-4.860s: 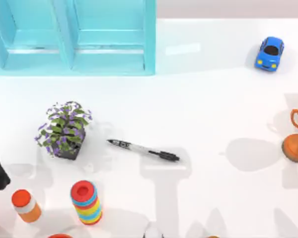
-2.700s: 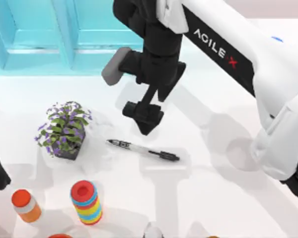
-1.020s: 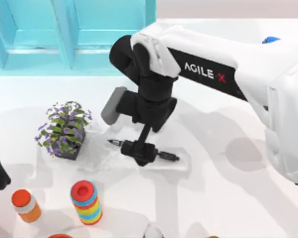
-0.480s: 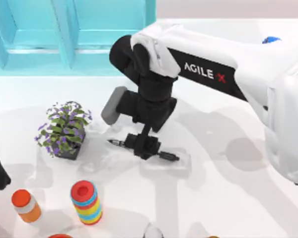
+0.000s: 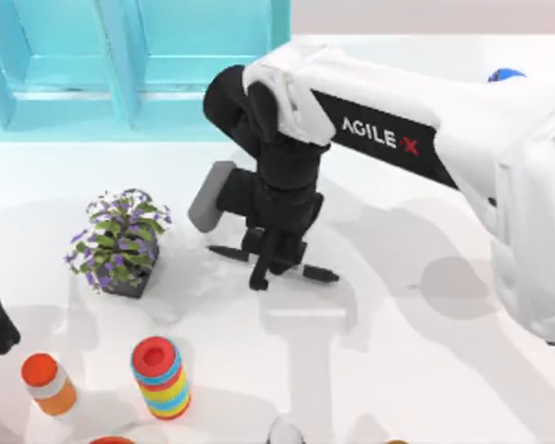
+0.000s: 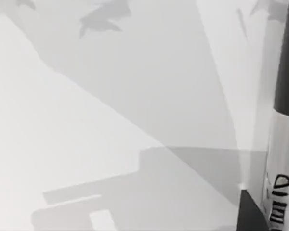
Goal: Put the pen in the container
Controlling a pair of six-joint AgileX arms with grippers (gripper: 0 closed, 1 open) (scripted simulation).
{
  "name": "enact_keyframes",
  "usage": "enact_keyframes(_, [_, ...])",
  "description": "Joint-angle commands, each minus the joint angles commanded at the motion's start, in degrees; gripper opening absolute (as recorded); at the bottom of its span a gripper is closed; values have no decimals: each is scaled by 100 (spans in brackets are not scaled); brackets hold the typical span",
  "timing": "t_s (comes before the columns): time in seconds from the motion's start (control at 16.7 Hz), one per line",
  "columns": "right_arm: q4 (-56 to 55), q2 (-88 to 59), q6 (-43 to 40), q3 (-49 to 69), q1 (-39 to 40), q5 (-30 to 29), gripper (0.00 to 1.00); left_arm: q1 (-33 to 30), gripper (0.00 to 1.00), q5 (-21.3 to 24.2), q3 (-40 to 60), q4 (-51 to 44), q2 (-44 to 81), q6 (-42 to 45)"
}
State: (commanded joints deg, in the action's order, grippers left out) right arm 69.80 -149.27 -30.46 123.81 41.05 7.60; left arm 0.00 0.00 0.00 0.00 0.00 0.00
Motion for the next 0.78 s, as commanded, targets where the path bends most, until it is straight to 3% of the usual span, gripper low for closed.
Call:
enact_keyframes(0.54, [79, 270, -130, 229, -81, -219, 0, 0, 100, 0, 0, 0, 0, 0])
enact_keyframes(0.78, [838, 12, -147, 1125, -66, -224, 0, 0, 100, 0, 0, 0, 0, 0])
